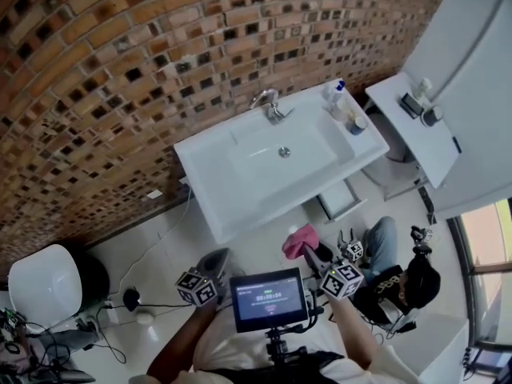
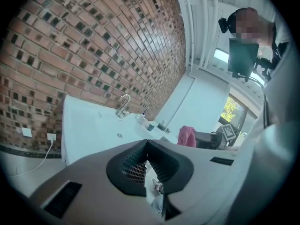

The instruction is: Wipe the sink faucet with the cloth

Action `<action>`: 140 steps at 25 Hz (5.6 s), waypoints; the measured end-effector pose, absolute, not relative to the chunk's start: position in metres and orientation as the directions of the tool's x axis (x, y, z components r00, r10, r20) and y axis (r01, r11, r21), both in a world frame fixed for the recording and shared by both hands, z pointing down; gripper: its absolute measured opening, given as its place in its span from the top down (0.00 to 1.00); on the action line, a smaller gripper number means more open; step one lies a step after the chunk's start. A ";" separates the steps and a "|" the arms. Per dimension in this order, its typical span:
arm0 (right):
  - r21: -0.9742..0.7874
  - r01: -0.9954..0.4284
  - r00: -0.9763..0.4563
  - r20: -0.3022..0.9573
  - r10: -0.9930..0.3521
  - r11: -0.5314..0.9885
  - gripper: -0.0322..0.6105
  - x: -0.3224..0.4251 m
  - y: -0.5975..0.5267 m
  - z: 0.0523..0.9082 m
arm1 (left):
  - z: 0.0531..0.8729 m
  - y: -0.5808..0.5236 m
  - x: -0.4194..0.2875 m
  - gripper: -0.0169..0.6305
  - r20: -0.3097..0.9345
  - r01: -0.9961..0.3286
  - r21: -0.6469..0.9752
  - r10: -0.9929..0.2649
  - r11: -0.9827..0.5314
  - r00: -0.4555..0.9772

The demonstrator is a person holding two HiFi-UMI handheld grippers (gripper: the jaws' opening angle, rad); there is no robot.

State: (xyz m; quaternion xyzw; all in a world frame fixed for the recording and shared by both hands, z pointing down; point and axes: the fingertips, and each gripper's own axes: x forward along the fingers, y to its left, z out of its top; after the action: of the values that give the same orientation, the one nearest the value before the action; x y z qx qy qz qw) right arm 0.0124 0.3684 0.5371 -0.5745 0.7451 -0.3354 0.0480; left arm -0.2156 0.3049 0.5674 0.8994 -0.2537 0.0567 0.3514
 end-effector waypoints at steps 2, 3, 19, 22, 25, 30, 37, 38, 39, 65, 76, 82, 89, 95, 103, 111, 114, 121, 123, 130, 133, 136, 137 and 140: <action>-0.542 -0.831 -0.339 0.313 -0.887 0.127 0.73 0.000 0.346 0.529 | 0.561 0.286 -0.222 0.97 0.253 -0.475 0.612 -0.413 -0.633 0.875; -0.533 -0.836 -0.337 0.314 -0.888 0.129 0.73 -0.005 0.335 0.525 | 0.559 0.277 -0.225 0.97 0.242 -0.467 0.615 -0.411 -0.635 0.879; -0.438 -0.897 -0.233 0.339 -0.911 0.067 0.73 -0.060 0.250 0.533 | 0.560 0.181 -0.253 0.97 0.132 -0.289 0.660 -0.272 -0.693 0.953; -0.433 -0.901 -0.207 0.350 -0.914 0.038 0.73 -0.066 0.251 0.534 | 0.562 0.175 -0.250 0.97 0.118 -0.263 0.672 -0.251 -0.692 0.961; -0.417 -0.909 -0.189 0.370 -0.910 0.018 0.73 -0.063 0.250 0.533 | 0.555 0.169 -0.241 0.97 0.068 -0.218 0.688 -0.238 -0.692 0.969; -0.378 -0.925 -0.185 0.392 -0.901 0.026 0.73 -0.061 0.244 0.521 | 0.554 0.172 -0.228 0.97 0.037 -0.166 0.708 -0.198 -0.686 0.979; -0.379 -0.925 -0.214 0.443 -0.871 0.034 0.73 -0.047 0.231 0.535 | 0.571 0.176 -0.216 0.97 0.121 -0.202 0.665 -0.163 -0.719 0.979; -0.382 -0.923 -0.219 0.448 -0.867 0.036 0.73 -0.045 0.228 0.539 | 0.572 0.175 -0.213 0.97 0.136 -0.208 0.657 -0.157 -0.724 0.978; -0.386 -0.922 -0.228 0.451 -0.863 0.042 0.73 -0.043 0.223 0.541 | 0.573 0.173 -0.210 0.97 0.150 -0.214 0.649 -0.153 -0.730 0.977; -0.478 -0.872 -0.328 0.415 -0.848 0.103 0.73 0.152 0.050 0.592 | 0.574 0.077 -0.045 0.97 0.412 -0.369 0.550 -0.141 -0.749 0.900; -0.488 -0.861 -0.388 0.454 -0.802 0.141 0.73 0.182 -0.013 0.650 | 0.569 0.034 -0.009 0.97 0.407 -0.505 0.462 -0.332 -0.729 0.851; -0.491 -0.860 -0.410 0.504 -0.760 0.138 0.73 0.181 -0.042 0.695 | 0.563 0.017 -0.001 0.97 0.389 -0.556 0.469 -0.405 -0.686 0.828; -0.493 -0.864 -0.389 0.531 -0.753 0.099 0.73 0.185 -0.080 0.736 | 0.564 0.014 0.004 0.97 0.392 -0.571 0.471 -0.420 -0.672 0.818; -0.492 -0.868 -0.380 0.570 -0.729 0.067 0.73 0.181 -0.109 0.770 | 0.573 0.017 -0.002 0.97 0.432 -0.603 0.481 -0.427 -0.636 0.795; -0.507 -0.861 -0.393 0.627 -0.673 0.030 0.73 0.167 -0.123 0.810 | 0.581 0.015 -0.011 0.97 0.456 -0.630 0.477 -0.440 -0.613 0.773; -0.497 -0.867 -0.403 0.653 -0.641 0.040 0.74 0.172 -0.129 0.803 | 0.585 0.013 -0.012 0.97 0.452 -0.638 0.491 -0.452 -0.593 0.769; -0.515 -0.856 -0.416 0.620 -0.666 0.055 0.74 0.179 -0.134 0.784 | 0.586 0.013 -0.009 0.97 0.449 -0.634 0.504 -0.449 -0.586 0.772; -0.548 -0.835 -0.395 0.549 -0.737 0.039 0.75 0.211 -0.147 0.752 | 0.583 0.012 -0.003 0.97 0.422 -0.620 0.532 -0.454 -0.577 0.785; -0.530 -0.847 -0.382 0.542 -0.748 0.048 0.76 0.218 -0.148 0.747 | 0.582 0.012 -0.002 0.97 0.421 -0.619 0.535 -0.454 -0.575 0.785; -0.460 -0.886 -0.311 0.506 -0.805 0.053 0.76 0.243 -0.156 0.722 | 0.580 0.016 -0.005 0.97 0.407 -0.617 0.539 -0.463 -0.574 0.787; -0.476 -0.878 -0.283 0.434 -0.855 0.049 0.77 0.271 -0.176 0.684 | 0.578 0.016 -0.004 0.97 0.399 -0.610 0.546 -0.462 -0.574 0.792; -0.444 -0.892 -0.281 0.394 -0.875 0.086 0.77 0.286 -0.198 0.643 | 0.577 0.015 -0.003 0.97 0.382 -0.606 0.547 -0.472 -0.578 0.795; -0.412 -0.903 -0.297 0.390 -0.872 0.123 0.77 0.281 -0.200 0.634 | 0.577 0.015 -0.004 0.97 0.378 -0.607 0.546 -0.476 -0.578 0.794; -0.263 -0.926 -0.361 0.419 -0.833 0.269 0.77 0.249 -0.191 0.619 | 0.575 0.013 -0.006 0.97 0.368 -0.608 0.545 -0.486 -0.577 0.792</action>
State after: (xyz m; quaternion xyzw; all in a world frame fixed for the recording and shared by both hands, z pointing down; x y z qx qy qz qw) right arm 0.2491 -0.1914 0.6185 -0.5564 0.7905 -0.2360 -0.0990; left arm -0.0063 0.0134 0.5749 0.8835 -0.3096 0.0893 0.3400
